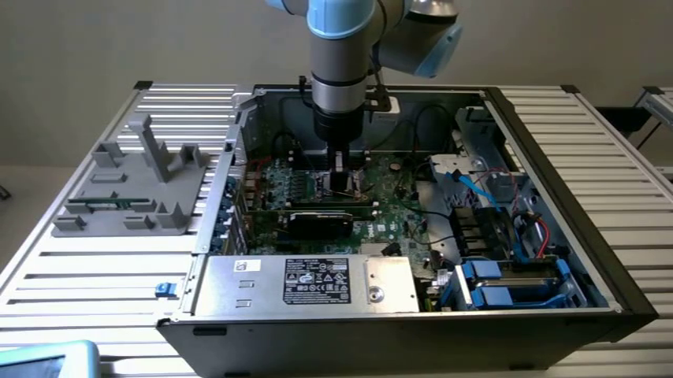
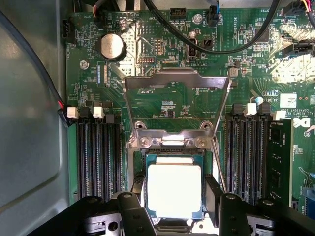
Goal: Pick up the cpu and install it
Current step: 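Place the cpu into insertion slot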
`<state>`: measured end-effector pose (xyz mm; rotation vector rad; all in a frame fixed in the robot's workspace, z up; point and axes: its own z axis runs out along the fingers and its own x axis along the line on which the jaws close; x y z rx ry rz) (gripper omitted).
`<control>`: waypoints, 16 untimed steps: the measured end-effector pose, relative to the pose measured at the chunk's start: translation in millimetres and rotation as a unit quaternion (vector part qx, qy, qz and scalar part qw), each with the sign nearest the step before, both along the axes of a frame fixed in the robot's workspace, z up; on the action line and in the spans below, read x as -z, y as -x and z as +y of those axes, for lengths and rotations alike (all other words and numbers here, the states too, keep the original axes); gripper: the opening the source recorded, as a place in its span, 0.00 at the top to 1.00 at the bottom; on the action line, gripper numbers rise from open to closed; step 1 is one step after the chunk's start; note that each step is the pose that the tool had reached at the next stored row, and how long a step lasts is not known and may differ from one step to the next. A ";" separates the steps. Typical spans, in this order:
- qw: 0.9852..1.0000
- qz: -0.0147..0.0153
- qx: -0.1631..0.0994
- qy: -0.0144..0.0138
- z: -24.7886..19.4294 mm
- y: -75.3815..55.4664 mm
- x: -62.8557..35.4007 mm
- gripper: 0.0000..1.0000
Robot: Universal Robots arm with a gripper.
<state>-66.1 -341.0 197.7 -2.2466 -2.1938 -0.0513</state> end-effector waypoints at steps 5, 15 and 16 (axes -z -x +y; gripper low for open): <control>1.000 0.000 0.000 0.000 0.0 -1.4 0.0 0.44; 1.000 0.000 0.000 0.000 0.0 -1.0 0.0 0.44; 1.000 0.000 0.000 -0.001 0.0 -0.9 0.0 0.44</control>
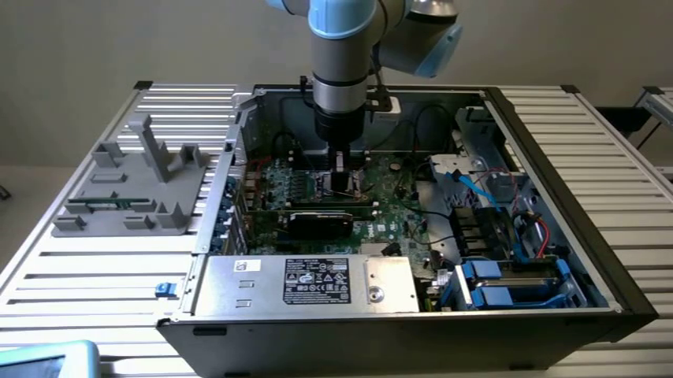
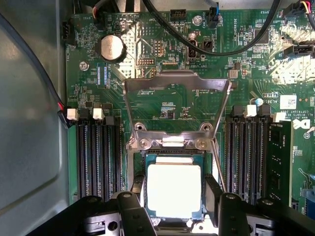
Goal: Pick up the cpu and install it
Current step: 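Place the cpu into insertion slot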
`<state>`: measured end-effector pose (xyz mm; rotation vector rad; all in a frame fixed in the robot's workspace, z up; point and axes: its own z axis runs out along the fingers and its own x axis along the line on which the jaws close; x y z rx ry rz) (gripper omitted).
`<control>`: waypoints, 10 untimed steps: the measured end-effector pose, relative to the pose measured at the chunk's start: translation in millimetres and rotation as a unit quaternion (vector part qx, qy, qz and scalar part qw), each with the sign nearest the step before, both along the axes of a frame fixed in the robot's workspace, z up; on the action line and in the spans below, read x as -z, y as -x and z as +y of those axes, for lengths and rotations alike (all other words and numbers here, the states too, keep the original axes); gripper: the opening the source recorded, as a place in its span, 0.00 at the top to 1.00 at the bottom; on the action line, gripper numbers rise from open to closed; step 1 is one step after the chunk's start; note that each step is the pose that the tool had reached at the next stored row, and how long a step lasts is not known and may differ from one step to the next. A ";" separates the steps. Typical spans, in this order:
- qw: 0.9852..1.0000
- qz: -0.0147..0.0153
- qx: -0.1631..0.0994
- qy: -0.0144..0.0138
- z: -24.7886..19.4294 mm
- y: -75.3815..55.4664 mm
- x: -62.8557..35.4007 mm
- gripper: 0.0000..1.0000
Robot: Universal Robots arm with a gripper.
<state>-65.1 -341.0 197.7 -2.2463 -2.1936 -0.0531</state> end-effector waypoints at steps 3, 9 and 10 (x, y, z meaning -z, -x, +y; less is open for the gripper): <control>1.000 0.000 0.000 0.000 0.0 0.1 0.1 0.44; 1.000 0.000 0.000 0.000 -1.1 0.5 0.5 0.44; 1.000 0.000 0.000 0.000 -1.1 0.5 0.5 0.44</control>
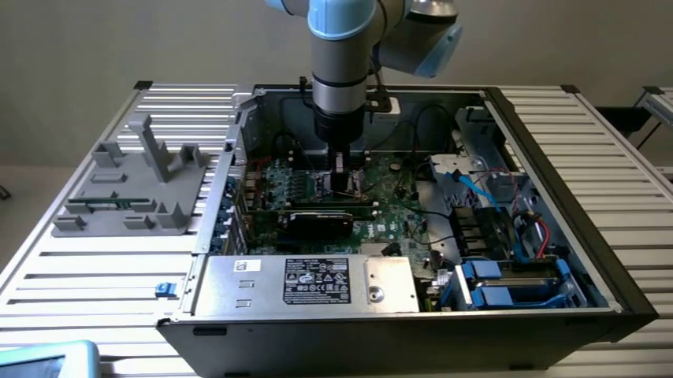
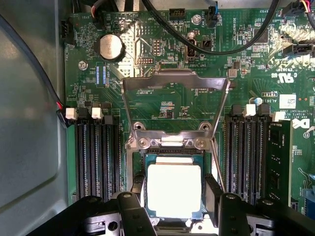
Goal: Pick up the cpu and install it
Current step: 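Place the cpu into insertion slot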
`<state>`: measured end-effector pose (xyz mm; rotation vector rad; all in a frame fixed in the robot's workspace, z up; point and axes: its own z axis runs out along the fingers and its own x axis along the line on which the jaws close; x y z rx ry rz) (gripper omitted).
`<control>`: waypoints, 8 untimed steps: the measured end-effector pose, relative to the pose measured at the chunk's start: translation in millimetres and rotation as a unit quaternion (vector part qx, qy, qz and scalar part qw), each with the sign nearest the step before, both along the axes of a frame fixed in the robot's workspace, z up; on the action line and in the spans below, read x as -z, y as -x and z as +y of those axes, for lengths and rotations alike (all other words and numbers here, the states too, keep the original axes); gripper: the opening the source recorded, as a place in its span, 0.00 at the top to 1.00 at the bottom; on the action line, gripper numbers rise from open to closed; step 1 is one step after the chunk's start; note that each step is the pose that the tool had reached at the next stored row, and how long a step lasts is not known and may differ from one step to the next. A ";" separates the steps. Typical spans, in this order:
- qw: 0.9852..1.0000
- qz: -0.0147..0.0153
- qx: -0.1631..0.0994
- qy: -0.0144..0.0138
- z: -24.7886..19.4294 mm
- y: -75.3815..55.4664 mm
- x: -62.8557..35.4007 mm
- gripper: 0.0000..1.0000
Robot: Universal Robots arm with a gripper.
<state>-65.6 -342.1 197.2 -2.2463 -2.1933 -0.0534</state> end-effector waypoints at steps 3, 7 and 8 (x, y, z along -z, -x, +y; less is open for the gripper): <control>1.000 0.000 0.000 0.000 -0.1 0.0 0.1 0.44; 1.000 0.000 0.000 0.000 0.3 -0.1 0.4 0.44; 1.000 0.000 0.000 0.000 0.4 -0.1 0.4 0.44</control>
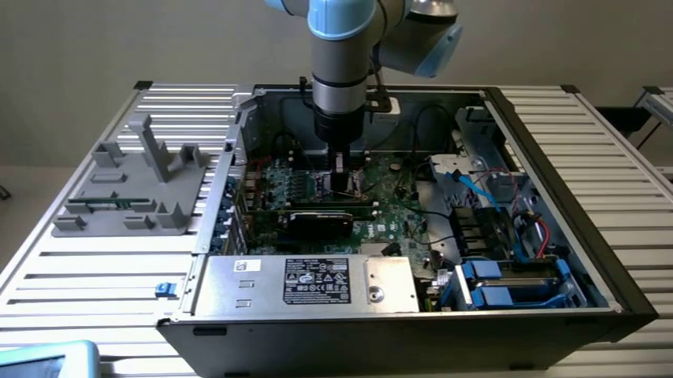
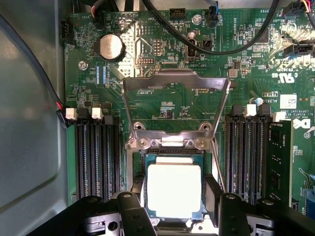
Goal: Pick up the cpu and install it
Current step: 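Place the cpu into insertion slot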
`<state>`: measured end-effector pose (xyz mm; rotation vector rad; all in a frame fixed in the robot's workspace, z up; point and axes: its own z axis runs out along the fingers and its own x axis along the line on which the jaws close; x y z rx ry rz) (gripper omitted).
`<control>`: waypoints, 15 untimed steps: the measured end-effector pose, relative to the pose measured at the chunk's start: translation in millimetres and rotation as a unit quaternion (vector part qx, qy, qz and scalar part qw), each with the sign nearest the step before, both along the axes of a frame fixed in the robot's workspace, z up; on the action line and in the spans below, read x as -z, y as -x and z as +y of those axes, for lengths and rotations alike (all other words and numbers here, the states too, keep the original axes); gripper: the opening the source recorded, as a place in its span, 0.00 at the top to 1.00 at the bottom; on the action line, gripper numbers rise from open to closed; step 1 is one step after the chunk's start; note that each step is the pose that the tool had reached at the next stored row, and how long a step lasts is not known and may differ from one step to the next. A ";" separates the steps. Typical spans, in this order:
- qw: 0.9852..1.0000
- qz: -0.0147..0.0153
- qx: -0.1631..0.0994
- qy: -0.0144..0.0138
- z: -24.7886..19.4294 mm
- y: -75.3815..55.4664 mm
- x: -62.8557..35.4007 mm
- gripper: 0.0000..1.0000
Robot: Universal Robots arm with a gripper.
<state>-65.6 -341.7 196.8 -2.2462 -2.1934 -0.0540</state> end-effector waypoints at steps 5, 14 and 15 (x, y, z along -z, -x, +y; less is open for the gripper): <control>1.000 -0.001 0.000 0.000 0.1 0.4 0.0 0.44; 1.000 -0.008 0.000 0.000 0.0 1.8 0.0 0.44; 1.000 -0.008 0.000 0.000 0.1 2.0 0.0 0.44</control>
